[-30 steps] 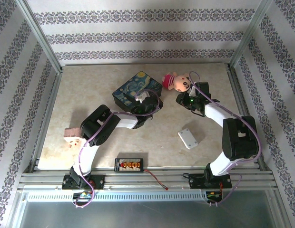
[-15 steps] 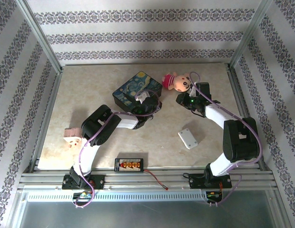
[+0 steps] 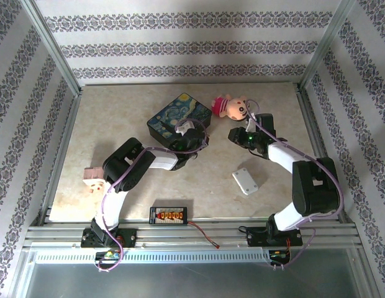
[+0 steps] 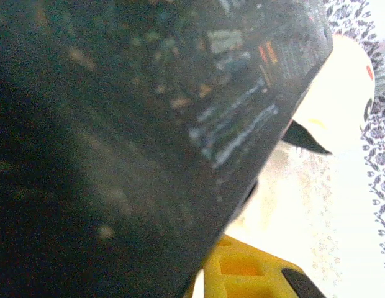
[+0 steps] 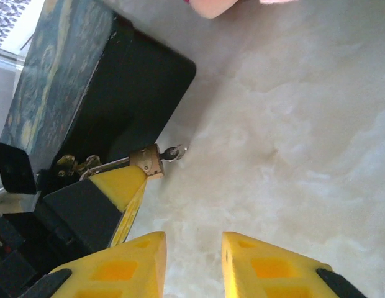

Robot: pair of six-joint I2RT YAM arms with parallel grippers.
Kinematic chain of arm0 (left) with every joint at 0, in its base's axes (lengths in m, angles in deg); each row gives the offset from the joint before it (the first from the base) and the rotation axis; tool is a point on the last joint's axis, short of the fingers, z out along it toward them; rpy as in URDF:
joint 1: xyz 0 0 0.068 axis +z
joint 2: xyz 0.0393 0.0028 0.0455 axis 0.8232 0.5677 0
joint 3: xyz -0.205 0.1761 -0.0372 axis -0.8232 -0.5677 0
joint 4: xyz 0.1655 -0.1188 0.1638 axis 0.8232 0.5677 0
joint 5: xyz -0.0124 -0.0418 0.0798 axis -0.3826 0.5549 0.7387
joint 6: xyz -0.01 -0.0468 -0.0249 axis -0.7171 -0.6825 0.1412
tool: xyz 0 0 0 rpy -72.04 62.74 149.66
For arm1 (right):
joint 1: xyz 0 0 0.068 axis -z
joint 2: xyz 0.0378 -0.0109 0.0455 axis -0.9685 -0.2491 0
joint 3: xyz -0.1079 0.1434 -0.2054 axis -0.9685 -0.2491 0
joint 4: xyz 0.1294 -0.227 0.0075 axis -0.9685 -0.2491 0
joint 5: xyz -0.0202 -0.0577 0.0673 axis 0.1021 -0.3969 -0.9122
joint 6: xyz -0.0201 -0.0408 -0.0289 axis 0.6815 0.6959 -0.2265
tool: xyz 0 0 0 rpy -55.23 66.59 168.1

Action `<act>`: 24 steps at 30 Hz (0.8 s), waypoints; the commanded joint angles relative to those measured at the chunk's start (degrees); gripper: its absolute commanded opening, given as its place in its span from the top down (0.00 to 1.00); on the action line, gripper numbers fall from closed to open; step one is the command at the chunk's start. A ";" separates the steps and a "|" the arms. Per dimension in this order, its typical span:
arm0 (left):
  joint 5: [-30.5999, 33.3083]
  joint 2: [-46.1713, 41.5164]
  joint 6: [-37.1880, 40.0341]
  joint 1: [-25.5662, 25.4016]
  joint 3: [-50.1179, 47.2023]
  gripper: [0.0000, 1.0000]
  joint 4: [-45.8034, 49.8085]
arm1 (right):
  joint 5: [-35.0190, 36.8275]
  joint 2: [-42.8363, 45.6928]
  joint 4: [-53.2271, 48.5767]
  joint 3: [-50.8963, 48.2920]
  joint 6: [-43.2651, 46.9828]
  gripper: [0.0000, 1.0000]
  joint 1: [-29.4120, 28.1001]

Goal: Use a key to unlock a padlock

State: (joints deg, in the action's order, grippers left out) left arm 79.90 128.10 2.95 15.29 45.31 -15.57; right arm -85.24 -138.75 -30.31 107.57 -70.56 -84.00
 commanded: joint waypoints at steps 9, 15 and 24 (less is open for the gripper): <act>-33.86 -2.04 -8.12 2.83 -3.30 1.00 23.65 | 5.50 7.25 9.45 -9.90 13.71 0.73 -9.36; -40.93 -2.84 -5.00 3.44 0.00 1.00 31.26 | 8.41 8.07 14.01 -14.71 15.98 0.74 -12.30; -46.19 -5.13 -0.85 5.27 2.22 1.00 39.03 | 11.30 5.81 12.91 -13.51 11.49 0.68 -11.79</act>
State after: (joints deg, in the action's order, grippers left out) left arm 50.73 120.78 8.30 20.43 48.70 10.11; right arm -76.48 -131.65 -18.42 91.66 -55.85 -96.31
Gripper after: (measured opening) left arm 0.090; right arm 0.323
